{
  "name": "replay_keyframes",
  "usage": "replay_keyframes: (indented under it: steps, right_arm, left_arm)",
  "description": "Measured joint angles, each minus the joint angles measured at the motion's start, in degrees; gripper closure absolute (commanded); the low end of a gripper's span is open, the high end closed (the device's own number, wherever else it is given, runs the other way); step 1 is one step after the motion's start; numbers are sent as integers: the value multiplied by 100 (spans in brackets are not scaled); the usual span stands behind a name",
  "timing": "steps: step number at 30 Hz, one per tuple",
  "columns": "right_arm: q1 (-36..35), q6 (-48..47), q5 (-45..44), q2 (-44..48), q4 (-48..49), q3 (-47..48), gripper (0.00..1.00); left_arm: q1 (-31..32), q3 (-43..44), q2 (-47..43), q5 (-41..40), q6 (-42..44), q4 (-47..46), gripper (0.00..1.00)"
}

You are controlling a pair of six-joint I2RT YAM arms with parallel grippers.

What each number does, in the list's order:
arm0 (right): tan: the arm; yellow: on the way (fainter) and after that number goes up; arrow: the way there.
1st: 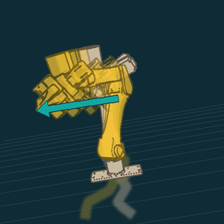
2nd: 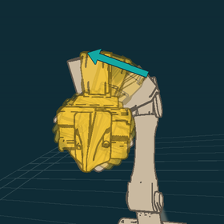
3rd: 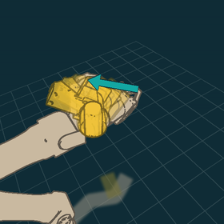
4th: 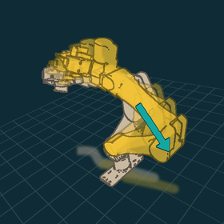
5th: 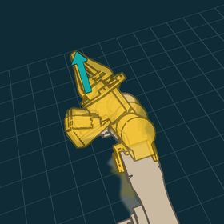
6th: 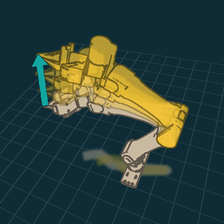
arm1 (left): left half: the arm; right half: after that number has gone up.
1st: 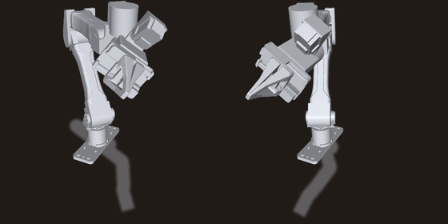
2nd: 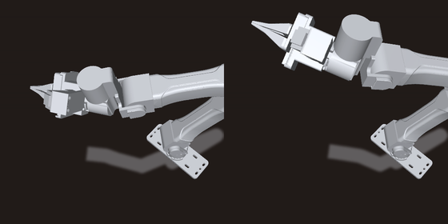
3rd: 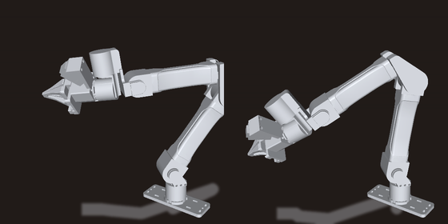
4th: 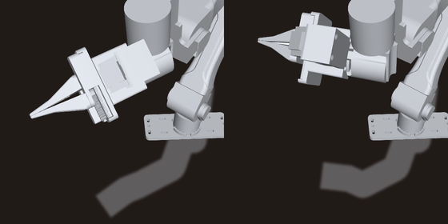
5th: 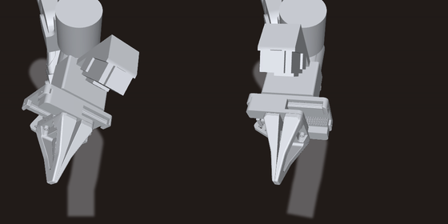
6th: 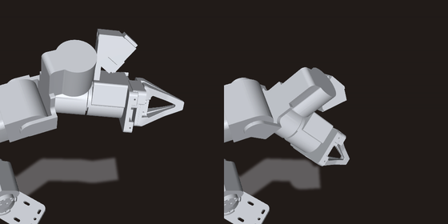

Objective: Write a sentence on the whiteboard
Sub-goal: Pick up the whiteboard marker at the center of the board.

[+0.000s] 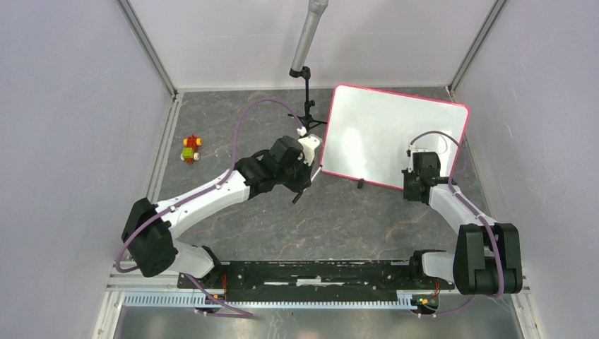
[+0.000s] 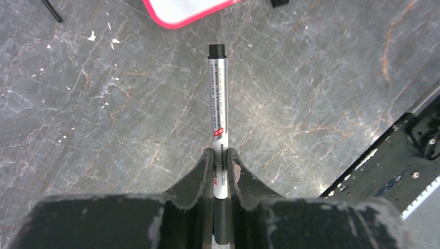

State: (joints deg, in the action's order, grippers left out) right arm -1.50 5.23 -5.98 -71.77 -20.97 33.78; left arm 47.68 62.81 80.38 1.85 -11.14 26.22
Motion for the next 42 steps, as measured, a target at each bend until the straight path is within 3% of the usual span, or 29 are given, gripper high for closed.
replay_keyframes:
  steps: [6,23,36,42]
  right_arm:
    - [0,-570,345,-278,-136,260,100]
    - [-98,-2317,1049,-525,-415,516,100]
    - [-1971,-1980,1255,-557,-433,544,100]
    - [-2437,-1790,1231,-579,-385,553,100]
  left_arm:
    - [-481,2,-225,278,-66,214,98]
    - [-809,323,-901,588,-79,1196,98]
    - [-1781,1412,-1683,319,-175,1775,98]
    - [-1956,1864,-1705,74,-334,1906,98]
